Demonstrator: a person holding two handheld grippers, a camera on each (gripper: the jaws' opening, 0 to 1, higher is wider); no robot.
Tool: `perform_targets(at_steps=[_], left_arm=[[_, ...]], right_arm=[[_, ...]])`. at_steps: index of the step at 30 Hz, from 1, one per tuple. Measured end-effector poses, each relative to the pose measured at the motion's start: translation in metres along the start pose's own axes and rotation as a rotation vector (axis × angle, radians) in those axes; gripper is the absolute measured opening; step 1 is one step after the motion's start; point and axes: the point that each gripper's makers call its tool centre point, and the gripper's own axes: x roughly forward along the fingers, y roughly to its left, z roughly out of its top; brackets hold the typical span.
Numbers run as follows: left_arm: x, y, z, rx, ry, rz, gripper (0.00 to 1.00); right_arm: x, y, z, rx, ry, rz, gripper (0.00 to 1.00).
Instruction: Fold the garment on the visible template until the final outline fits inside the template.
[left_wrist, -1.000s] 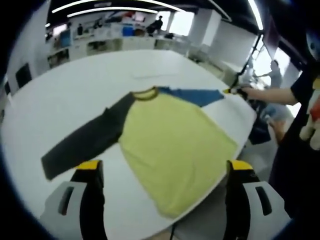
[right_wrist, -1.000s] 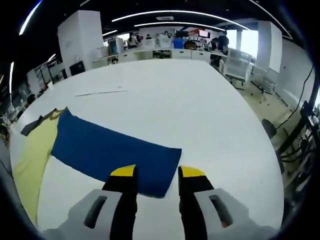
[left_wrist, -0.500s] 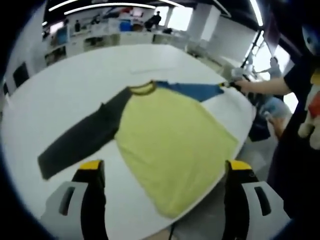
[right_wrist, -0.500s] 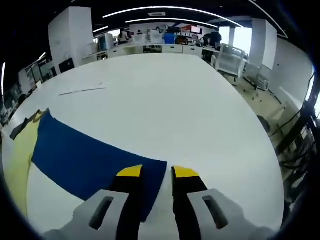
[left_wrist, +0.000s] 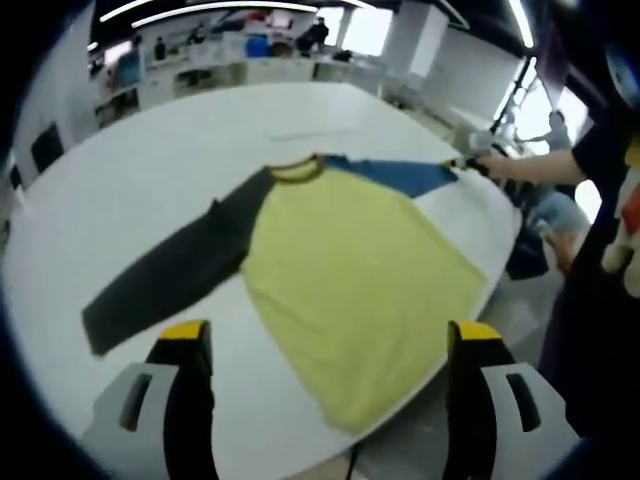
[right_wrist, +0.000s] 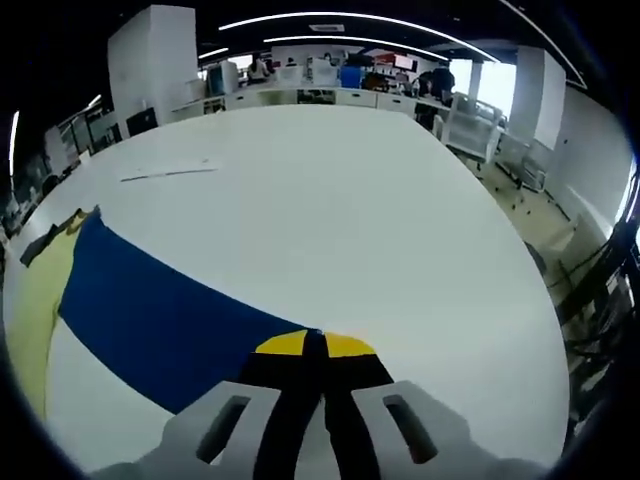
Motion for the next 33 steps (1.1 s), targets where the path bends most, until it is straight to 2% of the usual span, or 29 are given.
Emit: perform_targets(at_steps=[11, 18, 26, 33], left_arm=[[-0.003, 0.002, 0.000, -0.001, -0.008, 0.003, 0.93], [-0.005, -0.002, 0.003, 0.011, -0.027, -0.007, 0.91], [-0.013, -0.004, 0.004, 0.028, -0.057, -0.013, 0.91], [-0.022, -0.005, 0.005, 0.038, -0.092, -0.019, 0.90]], right_arm=[[-0.007, -0.001, 0.006, 0.014, 0.009, -0.007, 0.03], [-0.027, 0.003, 0.018, -0.043, 0.011, 0.001, 0.02], [-0.057, 0.013, 0.048, -0.087, -0.029, 0.013, 0.02], [-0.082, 0.033, 0.073, -0.137, -0.065, 0.030, 0.02]])
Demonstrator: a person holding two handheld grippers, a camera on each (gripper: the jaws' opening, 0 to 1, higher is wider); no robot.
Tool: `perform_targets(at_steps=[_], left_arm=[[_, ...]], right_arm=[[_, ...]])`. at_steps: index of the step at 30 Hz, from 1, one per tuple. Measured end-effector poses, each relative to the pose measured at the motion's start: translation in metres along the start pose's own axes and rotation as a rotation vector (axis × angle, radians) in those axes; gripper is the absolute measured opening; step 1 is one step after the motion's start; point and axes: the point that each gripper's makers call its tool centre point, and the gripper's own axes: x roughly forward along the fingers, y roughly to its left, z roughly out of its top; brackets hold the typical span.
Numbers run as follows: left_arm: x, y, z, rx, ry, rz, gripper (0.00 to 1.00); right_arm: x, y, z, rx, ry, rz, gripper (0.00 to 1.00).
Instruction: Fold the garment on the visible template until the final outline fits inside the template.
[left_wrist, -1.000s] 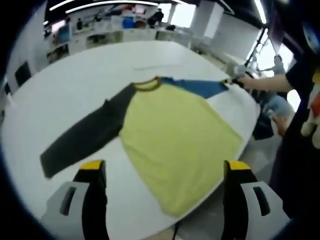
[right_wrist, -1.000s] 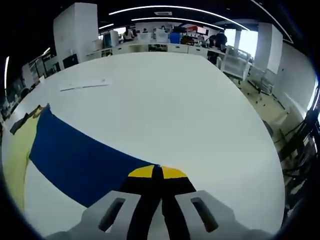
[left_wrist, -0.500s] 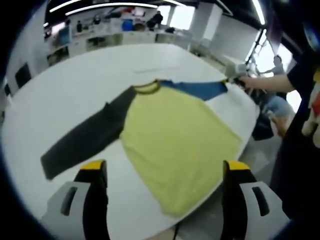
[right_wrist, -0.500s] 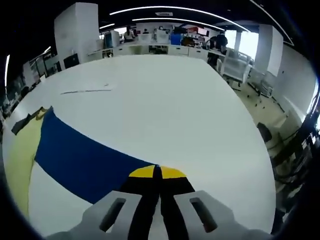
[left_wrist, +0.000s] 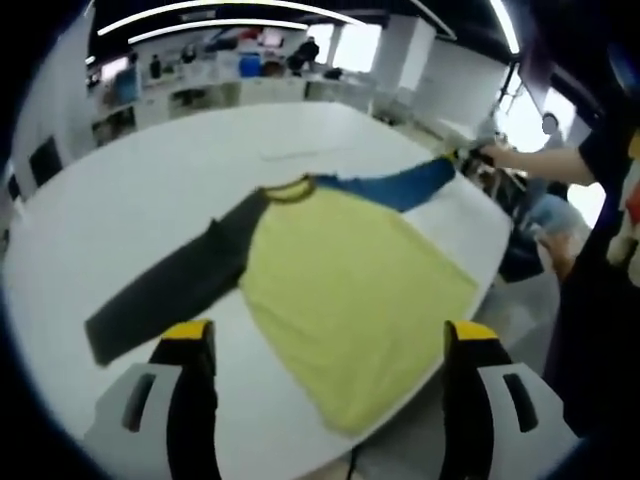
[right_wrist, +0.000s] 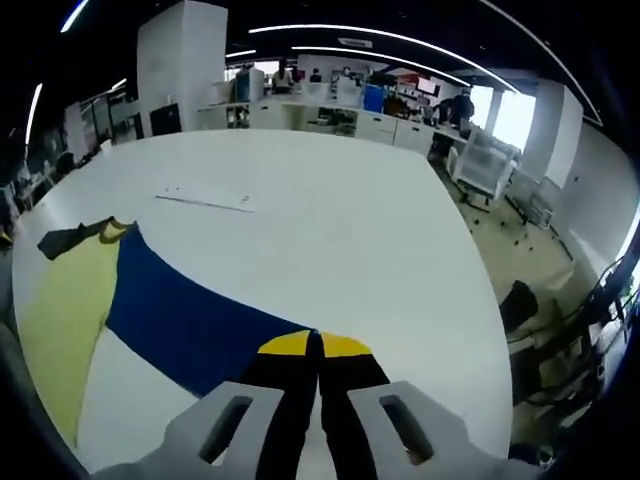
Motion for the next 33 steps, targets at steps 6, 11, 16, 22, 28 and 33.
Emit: perform_targets(at_steps=[6, 11, 16, 22, 28, 33], left_arm=[[-0.005, -0.003, -0.001, 0.009, -0.012, -0.015, 0.90], [-0.007, -0.004, -0.001, 0.013, -0.024, -0.025, 0.90], [-0.010, -0.002, 0.001, 0.013, -0.039, -0.032, 0.90], [-0.013, 0.001, -0.001, 0.006, -0.057, -0.037, 0.90], [-0.016, 0.001, -0.007, -0.006, -0.065, -0.041, 0.90], [-0.019, 0.004, -0.011, -0.017, -0.075, -0.044, 0.90]], right_arm=[[-0.018, 0.003, 0.025, -0.048, -0.024, -0.008, 0.02], [-0.029, 0.002, 0.040, -0.071, -0.035, -0.018, 0.02], [-0.035, 0.000, 0.049, -0.130, -0.016, -0.030, 0.02], [-0.042, 0.006, 0.064, -0.155, -0.020, -0.032, 0.02], [-0.044, 0.026, 0.083, -0.207, -0.018, -0.003, 0.02], [-0.049, 0.057, 0.103, -0.252, -0.025, 0.048, 0.02]])
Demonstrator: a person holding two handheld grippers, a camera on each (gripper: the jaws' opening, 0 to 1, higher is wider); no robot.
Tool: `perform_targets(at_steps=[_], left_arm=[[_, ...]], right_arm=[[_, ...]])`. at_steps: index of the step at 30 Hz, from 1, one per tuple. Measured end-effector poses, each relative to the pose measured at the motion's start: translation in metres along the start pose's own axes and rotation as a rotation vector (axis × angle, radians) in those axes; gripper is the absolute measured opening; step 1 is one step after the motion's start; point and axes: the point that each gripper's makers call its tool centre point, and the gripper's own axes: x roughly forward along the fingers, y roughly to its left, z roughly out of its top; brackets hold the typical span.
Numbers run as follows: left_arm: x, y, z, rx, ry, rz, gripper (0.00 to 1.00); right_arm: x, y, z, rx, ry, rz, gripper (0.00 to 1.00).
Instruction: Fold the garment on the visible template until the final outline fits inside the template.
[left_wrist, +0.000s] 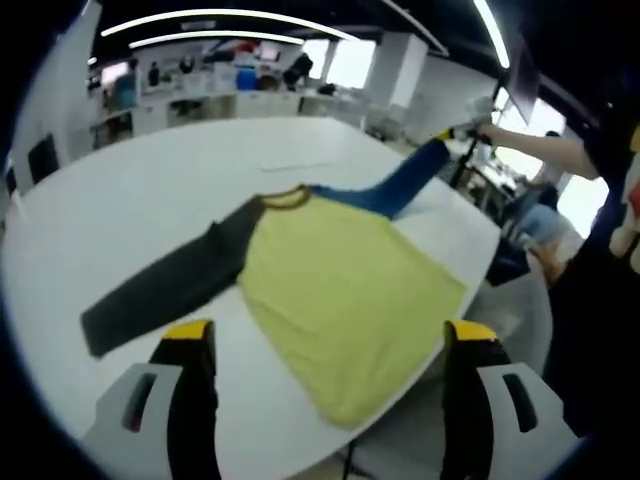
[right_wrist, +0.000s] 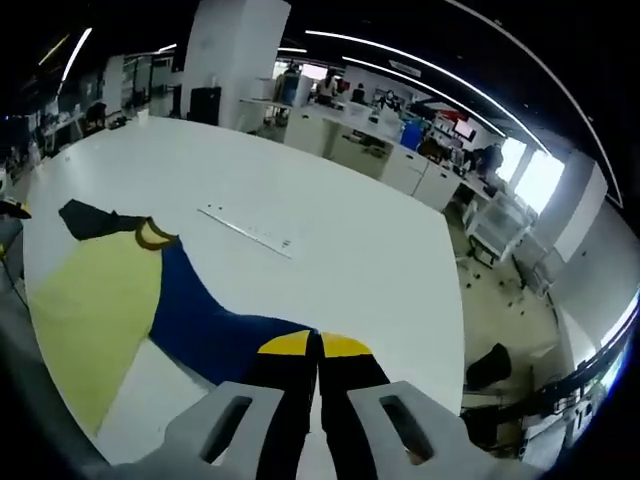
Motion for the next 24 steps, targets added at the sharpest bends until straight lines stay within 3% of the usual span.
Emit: perform_targets(at_steps=[24], left_arm=[[-0.009, 0.003, -0.009, -0.020, -0.041, -0.015, 0.90]], right_arm=[[-0.026, 0.139, 0.122, -0.167, -0.128, 0.285, 0.02]])
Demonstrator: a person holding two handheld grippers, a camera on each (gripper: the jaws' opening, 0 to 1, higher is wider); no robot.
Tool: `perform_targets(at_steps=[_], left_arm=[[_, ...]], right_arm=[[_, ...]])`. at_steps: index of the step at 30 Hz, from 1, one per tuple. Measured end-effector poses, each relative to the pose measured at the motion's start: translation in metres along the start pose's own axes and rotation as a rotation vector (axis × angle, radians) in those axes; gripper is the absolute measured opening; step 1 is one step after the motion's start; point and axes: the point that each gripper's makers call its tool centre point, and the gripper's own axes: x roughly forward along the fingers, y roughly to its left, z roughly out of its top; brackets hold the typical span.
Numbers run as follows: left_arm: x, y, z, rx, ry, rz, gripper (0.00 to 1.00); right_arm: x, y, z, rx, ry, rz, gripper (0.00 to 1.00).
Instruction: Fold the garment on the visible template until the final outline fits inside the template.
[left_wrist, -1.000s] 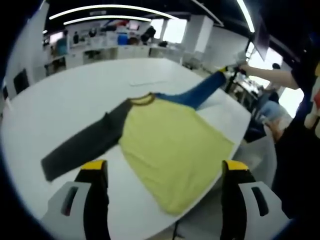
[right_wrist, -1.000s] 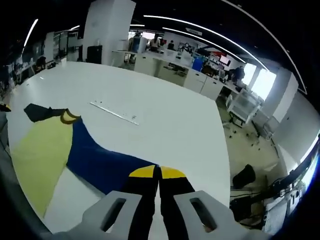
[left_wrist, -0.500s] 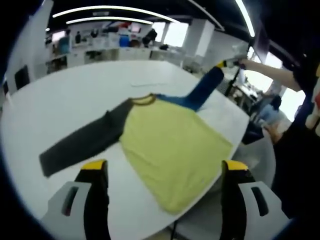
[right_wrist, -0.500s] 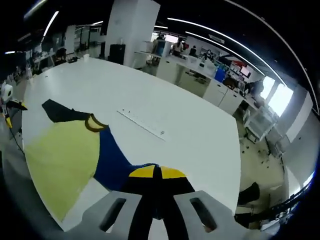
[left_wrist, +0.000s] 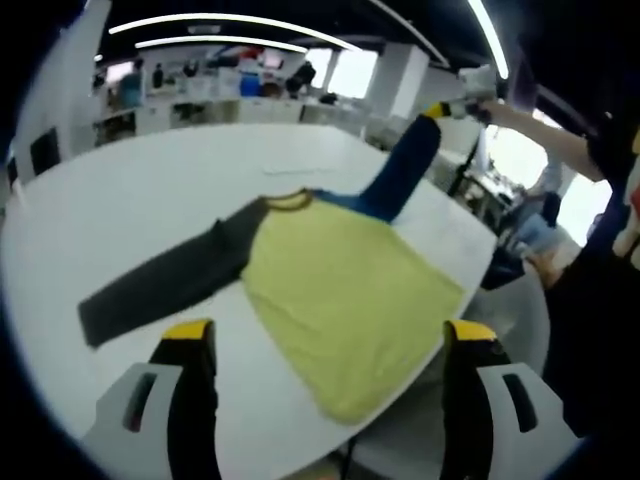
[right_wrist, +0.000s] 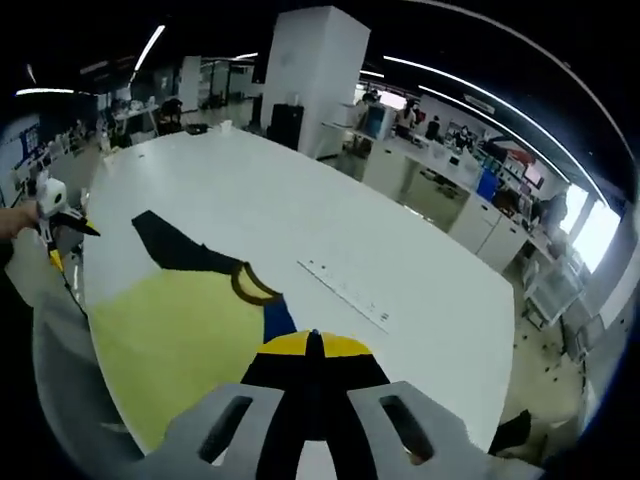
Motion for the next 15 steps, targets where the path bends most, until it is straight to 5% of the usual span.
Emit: perform_targets(at_steps=[15], left_arm=[[-0.006, 0.003, -0.008, -0.020, -0.006, 0.005, 0.90]], right_arm=[[0.030, 0.061, 0.051, -0.062, -0.066, 0.142, 0.02]])
